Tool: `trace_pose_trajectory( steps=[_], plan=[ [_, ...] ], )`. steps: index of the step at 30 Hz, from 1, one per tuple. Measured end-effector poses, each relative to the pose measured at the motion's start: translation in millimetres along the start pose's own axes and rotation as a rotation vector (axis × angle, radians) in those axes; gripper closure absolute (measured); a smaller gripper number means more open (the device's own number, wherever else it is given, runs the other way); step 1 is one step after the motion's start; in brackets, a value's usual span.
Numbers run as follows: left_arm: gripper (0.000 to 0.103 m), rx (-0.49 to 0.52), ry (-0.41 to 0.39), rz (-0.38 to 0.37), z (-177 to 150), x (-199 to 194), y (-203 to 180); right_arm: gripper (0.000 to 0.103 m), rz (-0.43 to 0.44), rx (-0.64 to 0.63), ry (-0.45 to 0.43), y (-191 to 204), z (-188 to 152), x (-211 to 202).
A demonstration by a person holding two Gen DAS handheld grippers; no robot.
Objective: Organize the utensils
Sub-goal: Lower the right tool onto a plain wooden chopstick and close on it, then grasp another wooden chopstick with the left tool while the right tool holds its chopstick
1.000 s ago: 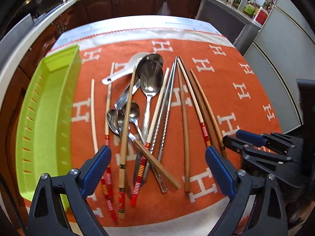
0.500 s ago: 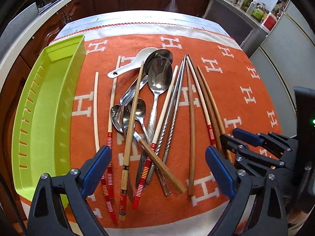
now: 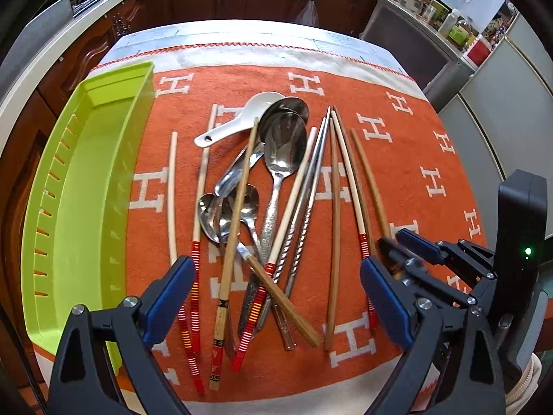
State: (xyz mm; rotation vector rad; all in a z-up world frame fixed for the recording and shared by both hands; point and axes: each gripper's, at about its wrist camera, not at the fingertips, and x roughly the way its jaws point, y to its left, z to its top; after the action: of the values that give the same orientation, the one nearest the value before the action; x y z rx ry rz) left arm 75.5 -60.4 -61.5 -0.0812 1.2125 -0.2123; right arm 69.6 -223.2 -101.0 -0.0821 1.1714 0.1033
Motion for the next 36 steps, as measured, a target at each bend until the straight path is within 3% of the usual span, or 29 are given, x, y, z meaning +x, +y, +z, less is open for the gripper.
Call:
trace_pose_trajectory(
  steps=[1, 3, 8, 10, 12, 16, 20, 23, 36],
  plan=[
    [0.008, 0.002, 0.003, -0.011, 1, 1, -2, 0.096, -0.009, 0.012, -0.001, -3, -1, -1],
    [0.015, 0.017, 0.003, -0.034, 2, 0, -9, 0.097, 0.011, 0.034, -0.002, -9, -2, -1],
    [0.053, 0.063, 0.067, -0.124, 13, 11, -32, 0.097, 0.075, 0.155, -0.002, -39, -9, -6],
    [0.060, 0.045, 0.117, -0.180, 22, 21, -40, 0.097, 0.107, 0.206, -0.007, -52, -12, -9],
    [0.062, 0.030, 0.157, -0.220, 31, 32, -48, 0.097, 0.119, 0.235, -0.013, -61, -14, -12],
    [0.064, 0.019, 0.194, -0.218, 42, 49, -61, 0.097, 0.152, 0.288, -0.019, -76, -20, -16],
    [0.079, -0.009, 0.249, -0.225, 48, 65, -69, 0.097, 0.158, 0.307, -0.021, -82, -24, -17],
    [0.084, -0.016, 0.272, -0.209, 48, 75, -74, 0.097, 0.166, 0.315, -0.018, -85, -26, -16],
    [0.084, 0.040, 0.230, -0.108, 47, 76, -89, 0.097, 0.190, 0.324, -0.016, -90, -30, -13]
  ],
)
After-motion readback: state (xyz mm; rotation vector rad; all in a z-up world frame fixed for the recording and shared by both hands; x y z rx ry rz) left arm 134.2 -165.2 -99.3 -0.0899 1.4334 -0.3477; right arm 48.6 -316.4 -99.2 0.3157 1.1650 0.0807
